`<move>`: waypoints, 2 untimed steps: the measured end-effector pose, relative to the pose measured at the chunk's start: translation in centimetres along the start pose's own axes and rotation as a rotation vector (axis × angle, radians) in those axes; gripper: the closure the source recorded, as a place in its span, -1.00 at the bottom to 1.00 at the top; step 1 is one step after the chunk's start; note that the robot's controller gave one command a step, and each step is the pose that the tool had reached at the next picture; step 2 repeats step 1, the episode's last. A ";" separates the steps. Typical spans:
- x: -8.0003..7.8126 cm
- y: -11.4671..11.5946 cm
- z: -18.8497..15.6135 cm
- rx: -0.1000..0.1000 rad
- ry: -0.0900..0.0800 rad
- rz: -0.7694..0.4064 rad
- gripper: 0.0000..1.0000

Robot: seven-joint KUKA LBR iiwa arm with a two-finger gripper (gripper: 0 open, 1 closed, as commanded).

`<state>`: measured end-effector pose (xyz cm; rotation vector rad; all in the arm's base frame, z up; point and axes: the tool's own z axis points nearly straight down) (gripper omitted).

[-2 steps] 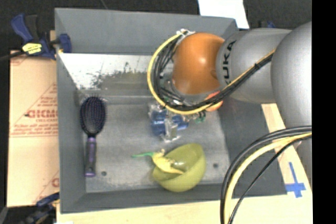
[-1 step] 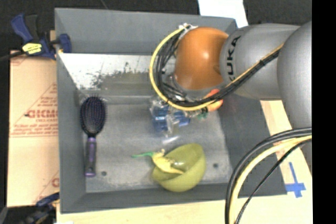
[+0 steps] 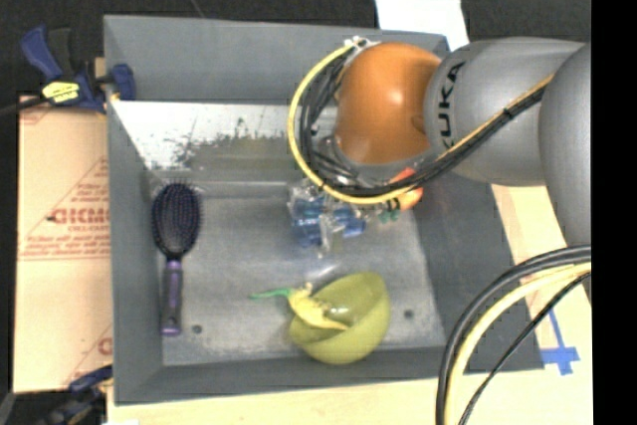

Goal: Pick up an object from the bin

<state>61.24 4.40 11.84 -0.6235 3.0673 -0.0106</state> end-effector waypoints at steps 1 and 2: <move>-0.1 -0.1 -3.0 0.002 -0.005 0.001 1.00; -0.1 -0.1 -3.0 0.002 -0.005 0.001 1.00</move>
Offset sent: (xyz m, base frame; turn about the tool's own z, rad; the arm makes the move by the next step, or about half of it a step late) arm 0.0007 0.0001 0.0362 0.0006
